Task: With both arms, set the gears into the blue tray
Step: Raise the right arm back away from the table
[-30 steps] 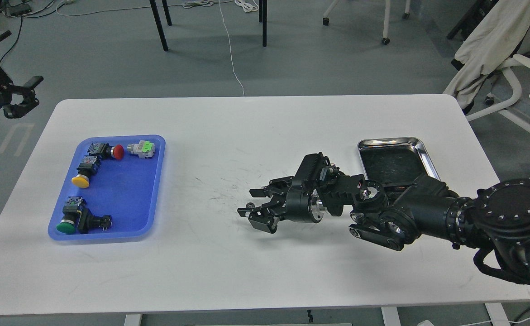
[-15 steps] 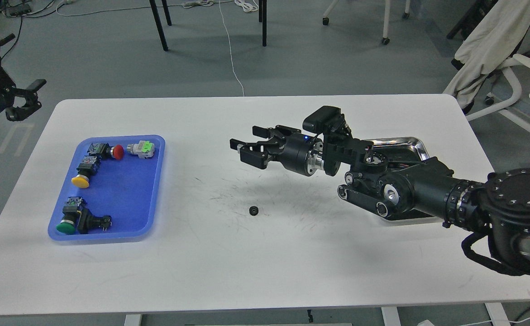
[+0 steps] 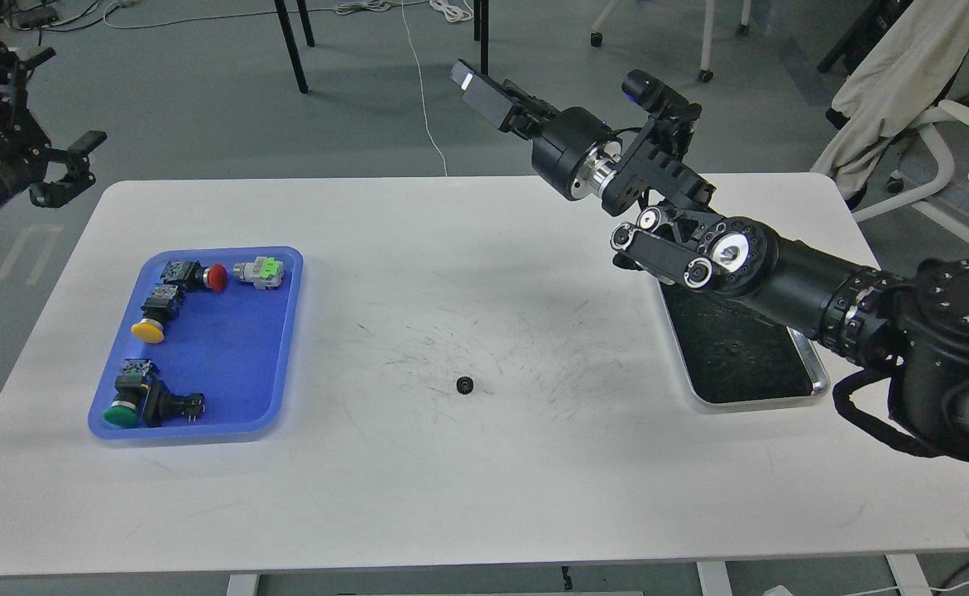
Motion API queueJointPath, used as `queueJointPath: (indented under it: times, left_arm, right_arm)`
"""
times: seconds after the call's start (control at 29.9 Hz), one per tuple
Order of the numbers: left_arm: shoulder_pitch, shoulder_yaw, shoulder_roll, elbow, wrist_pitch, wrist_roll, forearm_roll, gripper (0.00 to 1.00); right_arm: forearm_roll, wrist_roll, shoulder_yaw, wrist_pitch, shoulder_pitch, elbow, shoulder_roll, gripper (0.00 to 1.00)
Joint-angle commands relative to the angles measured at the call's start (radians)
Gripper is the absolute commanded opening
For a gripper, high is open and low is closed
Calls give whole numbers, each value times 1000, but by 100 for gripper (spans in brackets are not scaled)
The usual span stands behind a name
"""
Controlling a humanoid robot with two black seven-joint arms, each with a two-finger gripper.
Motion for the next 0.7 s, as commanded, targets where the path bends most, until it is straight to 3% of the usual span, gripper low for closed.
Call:
queueJointPath:
  times: [0.0,0.43,0.67]
  left_arm:
    - [-19,0,1,-93,0,-20,81,99]
    - [-35,1,6,-297,84,-51,302,99]
    - [-60,46,24,-492,165,-51,463,99]
  right_arm:
    - [120,0,14,0,1,-25,-35,93]
    - [338,0,111,17,-15,-31,-293,94]
    - [389,0,111,17,-18,-21,-345,94]
